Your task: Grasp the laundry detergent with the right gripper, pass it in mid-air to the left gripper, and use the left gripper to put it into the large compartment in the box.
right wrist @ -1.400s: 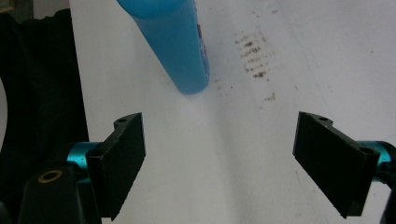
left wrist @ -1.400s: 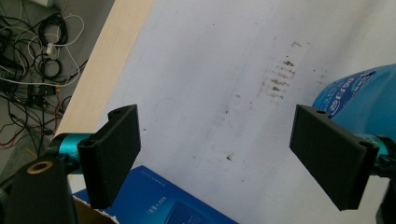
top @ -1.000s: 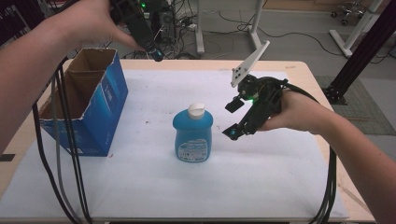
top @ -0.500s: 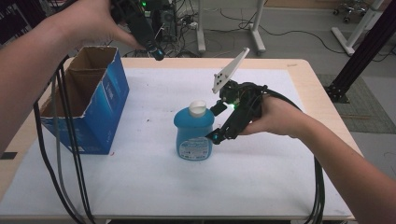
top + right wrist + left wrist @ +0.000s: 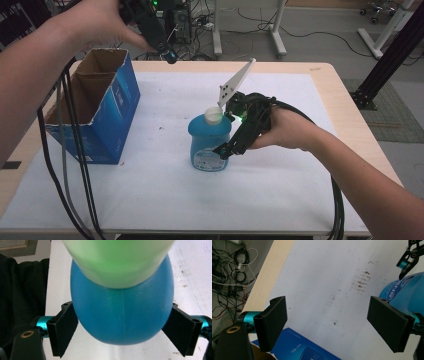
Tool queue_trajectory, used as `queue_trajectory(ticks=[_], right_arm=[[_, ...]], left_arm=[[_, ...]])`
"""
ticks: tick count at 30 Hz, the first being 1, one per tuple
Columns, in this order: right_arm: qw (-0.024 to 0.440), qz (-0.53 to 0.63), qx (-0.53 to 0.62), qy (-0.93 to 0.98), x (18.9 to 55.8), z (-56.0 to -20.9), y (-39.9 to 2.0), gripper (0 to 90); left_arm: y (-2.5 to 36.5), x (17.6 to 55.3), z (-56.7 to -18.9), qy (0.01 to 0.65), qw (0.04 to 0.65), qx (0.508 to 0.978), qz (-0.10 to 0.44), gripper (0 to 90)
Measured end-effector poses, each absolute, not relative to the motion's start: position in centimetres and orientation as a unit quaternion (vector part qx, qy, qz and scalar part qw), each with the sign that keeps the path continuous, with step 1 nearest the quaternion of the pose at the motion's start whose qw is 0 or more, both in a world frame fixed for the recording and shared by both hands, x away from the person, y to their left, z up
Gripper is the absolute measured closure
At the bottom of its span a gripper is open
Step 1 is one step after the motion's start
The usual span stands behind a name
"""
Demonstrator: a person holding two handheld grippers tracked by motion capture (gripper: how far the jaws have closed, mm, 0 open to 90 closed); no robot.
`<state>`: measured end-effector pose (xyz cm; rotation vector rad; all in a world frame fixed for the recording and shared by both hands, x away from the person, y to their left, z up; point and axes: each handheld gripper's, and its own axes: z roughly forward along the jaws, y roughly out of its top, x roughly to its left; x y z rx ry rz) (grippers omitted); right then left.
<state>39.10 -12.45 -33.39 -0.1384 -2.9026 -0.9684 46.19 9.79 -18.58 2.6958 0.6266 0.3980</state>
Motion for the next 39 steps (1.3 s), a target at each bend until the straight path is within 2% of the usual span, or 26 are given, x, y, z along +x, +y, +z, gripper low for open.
queue_trajectory(ticks=[9, 10, 11, 12, 27, 39], right_arm=[[0.029, -0.318, -0.039, -0.947, 39.01, -33.45, -12.23, 18.6], [0.029, -0.316, -0.043, -0.947, 38.92, -33.44, -12.21, 19.5], [0.028, -0.318, -0.035, -0.947, 39.00, -33.47, -12.21, 26.1], [0.029, -0.319, -0.033, -0.947, 38.95, -33.43, -12.25, 26.8], [0.029, -0.318, -0.032, -0.947, 39.09, -33.59, -12.23, 27.7], [0.036, -0.320, -0.029, -0.946, 39.22, -33.71, -12.23, 31.8]], left_arm=[[9.75, 46.08, -18.52, 0.220, 0.171, 0.950, 0.143, 16.6], [9.75, 46.07, -18.54, 0.221, 0.170, 0.950, 0.143, 16.6], [9.75, 46.07, -18.54, 0.221, 0.170, 0.950, 0.143, 16.6], [9.75, 46.06, -18.55, 0.220, 0.171, 0.950, 0.143, 16.6], [9.94, 45.99, -18.52, 0.220, 0.172, 0.950, 0.141, 16.6], [9.81, 46.00, -18.59, 0.214, 0.171, 0.951, 0.141, 16.6]])
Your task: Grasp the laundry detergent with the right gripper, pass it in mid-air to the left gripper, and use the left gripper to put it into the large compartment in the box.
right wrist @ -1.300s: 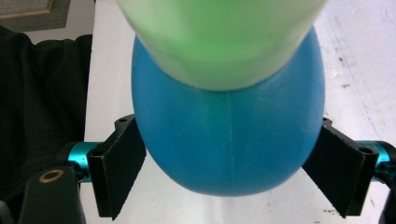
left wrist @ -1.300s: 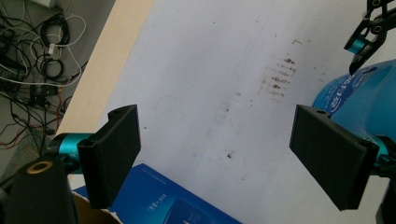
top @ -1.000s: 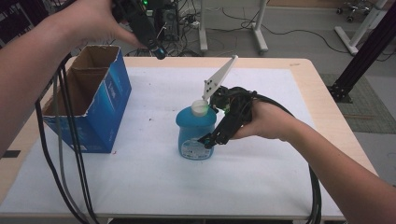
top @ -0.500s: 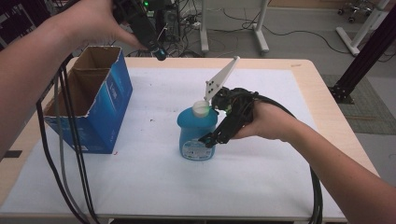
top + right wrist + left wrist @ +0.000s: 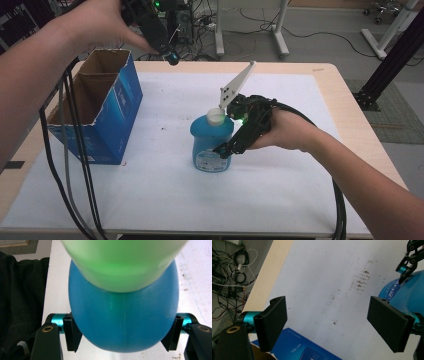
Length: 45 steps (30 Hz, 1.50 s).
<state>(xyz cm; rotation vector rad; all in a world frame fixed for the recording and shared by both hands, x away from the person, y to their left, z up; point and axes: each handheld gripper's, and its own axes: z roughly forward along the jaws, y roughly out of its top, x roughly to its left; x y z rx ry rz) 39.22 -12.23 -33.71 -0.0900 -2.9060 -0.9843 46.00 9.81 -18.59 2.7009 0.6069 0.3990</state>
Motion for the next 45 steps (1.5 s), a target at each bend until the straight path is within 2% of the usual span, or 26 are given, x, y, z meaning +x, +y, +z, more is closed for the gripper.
queue_trajectory(ticks=[16, 34, 42, 45], right_arm=[[0.037, -0.319, -0.025, -0.947, 39.4, -34.1, -12.0, 34.9], [0.016, -0.339, -0.019, -0.940, 39.1, -34.4, -12.7, 47.0], [0.021, -0.350, -0.022, -0.936, 39.1, -33.5, -13.0, 48.0], [0.024, -0.361, -0.033, -0.932, 39.4, -32.3, -13.3, 48.0]], left_arm=[[9.8, 45.9, -18.7, 0.208, 0.176, 0.952, 0.140, 16.6], [9.9, 45.8, -18.7, 0.204, 0.180, 0.953, 0.136, 16.6], [9.7, 45.2, -18.3, 0.185, 0.201, 0.955, 0.114, 16.6], [9.4, 44.7, -17.9, 0.167, 0.225, 0.956, 0.087, 16.6]])
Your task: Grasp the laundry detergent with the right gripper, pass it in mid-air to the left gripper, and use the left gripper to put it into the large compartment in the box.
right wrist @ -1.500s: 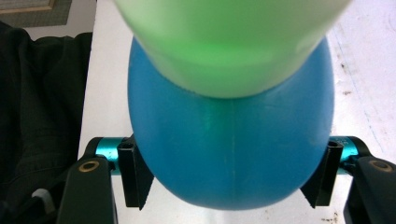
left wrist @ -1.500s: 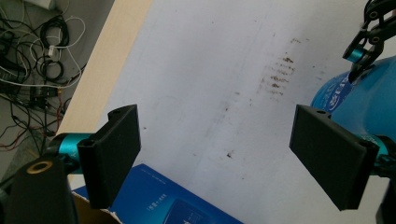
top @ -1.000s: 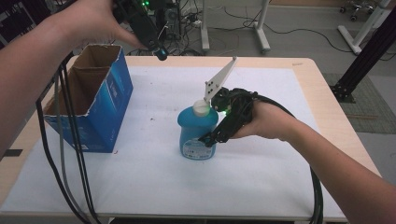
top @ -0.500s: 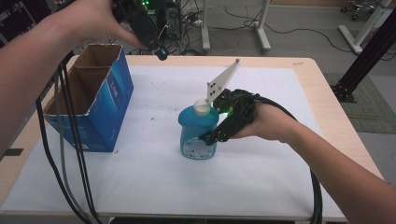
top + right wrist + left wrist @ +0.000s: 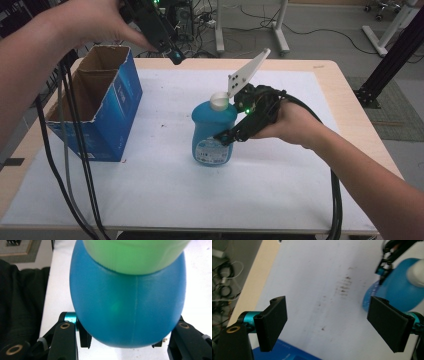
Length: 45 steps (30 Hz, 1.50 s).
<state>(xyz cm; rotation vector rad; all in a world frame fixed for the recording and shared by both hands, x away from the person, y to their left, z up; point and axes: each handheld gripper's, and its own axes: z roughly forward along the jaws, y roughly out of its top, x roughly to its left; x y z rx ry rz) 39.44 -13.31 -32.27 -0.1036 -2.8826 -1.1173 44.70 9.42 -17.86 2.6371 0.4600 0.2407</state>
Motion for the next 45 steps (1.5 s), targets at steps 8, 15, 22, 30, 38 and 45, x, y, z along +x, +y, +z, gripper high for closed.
queue_trajectory(ticks=[8, 15, 22, 30, 38, 45], right_arm=[[0.020, -0.357, -0.035, -0.933, 40.1, -28.7, -13.7, 48.0], [0.015, -0.345, -0.024, -0.938, 40.3, -25.8, -13.4, 48.0], [0.004, -0.329, -0.013, -0.944, 40.5, -24.2, -12.9, 47.9], [0.001, -0.327, -0.011, -0.945, 40.5, -23.2, -12.5, 47.9], [0.003, -0.326, -0.011, -0.945, 40.5, -23.2, -12.4, 47.9], [0.005, -0.329, -0.015, -0.944, 40.5, -23.1, -12.5, 47.8]], left_arm=[[7.6, 42.8, -15.9, 0.116, 0.252, 0.960, 0.044, 16.6], [5.1, 40.9, -15.6, 0.064, 0.231, 0.970, 0.026, 16.6], [4.2, 40.6, -15.7, 0.054, 0.221, 0.974, 0.023, 16.6], [3.2, 40.5, -16.0, 0.047, 0.205, 0.977, 0.027, 16.6], [2.6, 40.6, -16.5, 0.042, 0.192, 0.980, 0.026, 16.6], [2.0, 40.7, -16.9, 0.045, 0.189, 0.981, 0.026, 16.6]])
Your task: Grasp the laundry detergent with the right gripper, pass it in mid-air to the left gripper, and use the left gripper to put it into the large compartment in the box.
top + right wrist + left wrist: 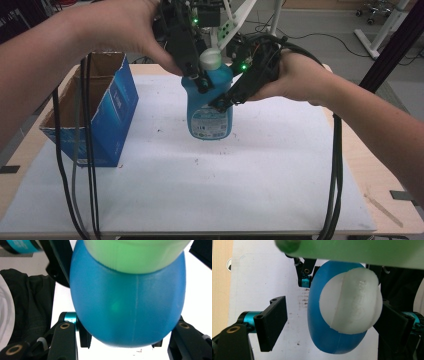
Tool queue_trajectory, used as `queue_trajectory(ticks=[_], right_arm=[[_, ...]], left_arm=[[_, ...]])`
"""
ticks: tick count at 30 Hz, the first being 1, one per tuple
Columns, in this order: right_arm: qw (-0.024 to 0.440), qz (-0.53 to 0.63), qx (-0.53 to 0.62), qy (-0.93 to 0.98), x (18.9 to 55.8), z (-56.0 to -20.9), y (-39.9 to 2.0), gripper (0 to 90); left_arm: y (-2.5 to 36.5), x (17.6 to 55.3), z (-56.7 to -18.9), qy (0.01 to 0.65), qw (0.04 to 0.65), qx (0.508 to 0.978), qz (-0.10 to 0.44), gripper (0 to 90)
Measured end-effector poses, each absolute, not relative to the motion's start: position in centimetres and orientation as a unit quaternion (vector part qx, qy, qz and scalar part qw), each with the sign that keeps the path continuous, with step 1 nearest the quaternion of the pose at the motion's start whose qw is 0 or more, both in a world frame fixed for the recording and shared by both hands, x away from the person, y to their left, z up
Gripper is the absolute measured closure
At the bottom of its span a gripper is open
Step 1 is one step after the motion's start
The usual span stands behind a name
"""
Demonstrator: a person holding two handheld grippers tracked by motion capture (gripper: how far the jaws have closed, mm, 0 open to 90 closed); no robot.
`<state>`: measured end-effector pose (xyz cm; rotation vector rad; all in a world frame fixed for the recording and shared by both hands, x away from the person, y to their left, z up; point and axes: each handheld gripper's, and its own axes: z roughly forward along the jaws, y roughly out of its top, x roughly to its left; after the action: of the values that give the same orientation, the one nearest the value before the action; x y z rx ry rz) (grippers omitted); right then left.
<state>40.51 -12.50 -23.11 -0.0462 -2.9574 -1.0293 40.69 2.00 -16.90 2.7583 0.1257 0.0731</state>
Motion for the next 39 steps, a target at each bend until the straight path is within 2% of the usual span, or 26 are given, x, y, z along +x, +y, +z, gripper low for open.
queue_trajectory(ticks=[5, 6, 7, 13, 15, 16, 17, 18, 26, 29, 35, 36, 37, 39], right_arm=[[0.005, -0.329, -0.016, -0.944, 40.6, -23.0, -12.6, 47.9], [0.012, -0.326, -0.029, -0.945, 40.5, -22.9, -12.7, 47.8], [0.013, -0.327, -0.027, -0.945, 40.4, -22.9, -12.7, 47.8], [0.007, -0.329, -0.020, -0.944, 40.6, -23.0, -12.8, 47.8], [0.006, -0.332, -0.014, -0.943, 40.8, -23.1, -12.7, 47.8], [0.007, -0.331, -0.015, -0.943, 40.7, -23.1, -12.7, 47.8], [0.006, -0.331, -0.015, -0.943, 40.7, -23.1, -12.7, 47.8], [0.005, -0.331, -0.015, -0.943, 40.7, -23.1, -12.7, 47.8], [0.004, -0.334, -0.012, -0.942, 40.9, -23.2, -12.7, 47.8], [0.005, -0.336, -0.010, -0.942, 40.9, -23.2, -12.7, 47.8], [0.010, -0.331, -0.021, -0.943, 40.7, -23.0, -12.8, 47.7], [0.010, -0.331, -0.021, -0.943, 40.7, -23.0, -12.8, 47.8], [0.011, -0.331, -0.021, -0.943, 40.8, -23.0, -12.8, 47.8], [0.014, -0.329, -0.027, -0.944, 40.7, -22.9, -12.8, 47.8]], left_arm=[[1.8, 40.8, -17.1, 0.049, 0.190, 0.980, 0.021, 16.7], [1.9, 41.2, -16.8, 0.021, 0.163, 0.986, 0.026, 16.7], [1.7, 40.6, -17.3, 0.060, 0.199, 0.978, 0.019, 16.7], [1.7, 40.8, -17.3, 0.062, 0.197, 0.978, 0.018, 17.0], [1.6, 40.4, -17.7, 0.085, 0.218, 0.972, 0.013, 18.3], [1.7, 40.7, -17.5, 0.067, 0.202, 0.977, 0.015, 18.3], [1.5, 40.2, -17.9, 0.103, 0.233, 0.967, 0.007, 18.8], [1.6, 40.4, -17.7, 0.087, 0.219, 0.972, 0.010, 19.5], [1.7, 40.4, -17.8, 0.086, 0.221, 0.972, 0.008, 23.4], [1.8, 40.7, -17.6, 0.067, 0.206, 0.976, 0.012, 24.5], [1.8, 40.6, -17.6, 0.071, 0.210, 0.975, 0.006, 26.8], [1.7, 40.3, -17.8, 0.087, 0.225, 0.970, 0.001, 27.5], [1.8, 40.8, -17.4, 0.057, 0.198, 0.979, 0.003, 27.5], [1.8, 40.9, -17.3, 0.046, 0.190, 0.981, -0.001, 28.1]])
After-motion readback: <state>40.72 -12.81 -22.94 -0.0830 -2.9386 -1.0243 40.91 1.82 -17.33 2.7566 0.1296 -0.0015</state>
